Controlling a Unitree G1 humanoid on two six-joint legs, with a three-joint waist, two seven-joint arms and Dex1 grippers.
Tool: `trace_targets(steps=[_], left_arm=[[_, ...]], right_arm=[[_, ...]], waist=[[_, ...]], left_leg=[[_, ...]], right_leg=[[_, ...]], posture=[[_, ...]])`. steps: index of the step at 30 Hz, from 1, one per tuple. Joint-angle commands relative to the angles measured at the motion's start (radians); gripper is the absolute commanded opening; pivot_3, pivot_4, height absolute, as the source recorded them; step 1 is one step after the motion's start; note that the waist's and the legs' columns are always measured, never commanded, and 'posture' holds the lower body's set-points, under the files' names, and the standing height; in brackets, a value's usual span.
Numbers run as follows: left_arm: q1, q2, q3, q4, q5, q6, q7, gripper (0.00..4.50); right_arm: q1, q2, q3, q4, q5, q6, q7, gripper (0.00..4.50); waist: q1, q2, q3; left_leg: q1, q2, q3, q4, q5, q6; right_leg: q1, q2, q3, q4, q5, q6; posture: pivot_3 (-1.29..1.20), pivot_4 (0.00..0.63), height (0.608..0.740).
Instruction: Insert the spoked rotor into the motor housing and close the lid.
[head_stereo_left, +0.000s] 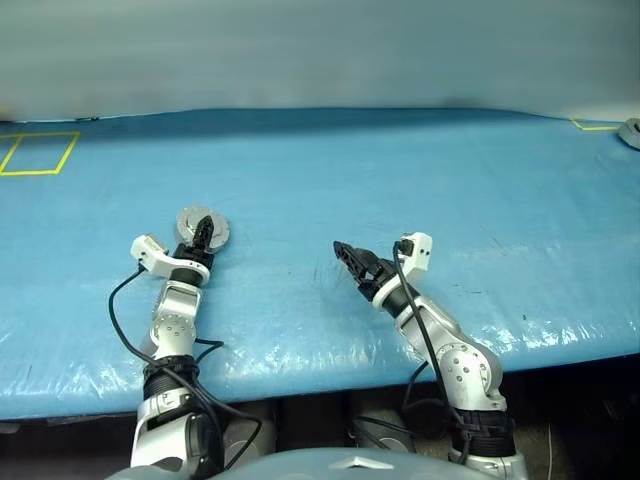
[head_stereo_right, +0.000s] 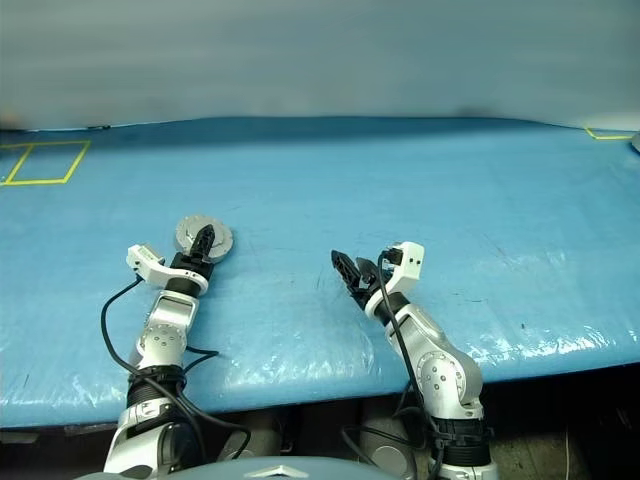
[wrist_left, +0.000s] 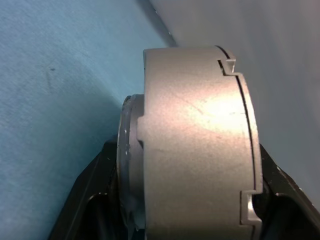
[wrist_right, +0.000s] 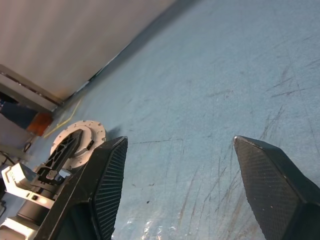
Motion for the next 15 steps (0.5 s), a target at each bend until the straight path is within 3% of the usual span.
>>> trace_targets(steps=[1, 2, 10, 15], left_arm=[[-0.008, 0.031, 0.021, 0.047, 0.04, -0.037, 0.026, 4.07], [-0.007, 0.039, 0.021, 0.057, 0.057, -0.044, 0.045, 4.36], [0.021, 0.152, 0.12, 0.083, 0.088, -0.142, 0.109, 4.36], [0.052, 0.225, 0.165, 0.077, 0.095, -0.157, 0.117, 4.36]], right_arm=[[-0.014, 0.008, 0.016, -0.026, -0.02, -0.007, 0.016, 3.59], [-0.017, 0.013, 0.013, -0.023, -0.017, -0.009, 0.02, 3.59], [-0.008, -0.003, 0.049, -0.034, -0.045, 0.004, 0.08, 3.59], [-0.003, 0.011, 0.047, -0.018, -0.06, -0.002, 0.079, 3.59]], waist=[[0.0, 0.001, -0.001], [-0.001, 0.001, -0.002], [-0.04, 0.0, -0.003], [-0.028, -0.001, -0.003]], left_leg=[[0.001, 0.0, 0.0, 0.0, 0.0, 0.0], [0.002, 0.0, 0.0, 0.0, 0.0, 0.0], [0.011, 0.008, 0.001, -0.003, 0.001, -0.001], [0.011, 0.011, 0.001, -0.007, 0.0, -0.001]], right_leg=[[0.001, 0.0, 0.0, 0.001, 0.0, 0.0], [0.001, 0.0, 0.0, 0.001, 0.0, -0.001], [0.003, 0.005, 0.0, 0.002, 0.004, -0.007], [0.0, 0.008, -0.001, 0.002, 0.004, -0.01]], posture=[[0.0, 0.15, 0.74], [0.0, 0.15, 0.74], [0.0, 0.15, 0.74], [0.0, 0.15, 0.74]])
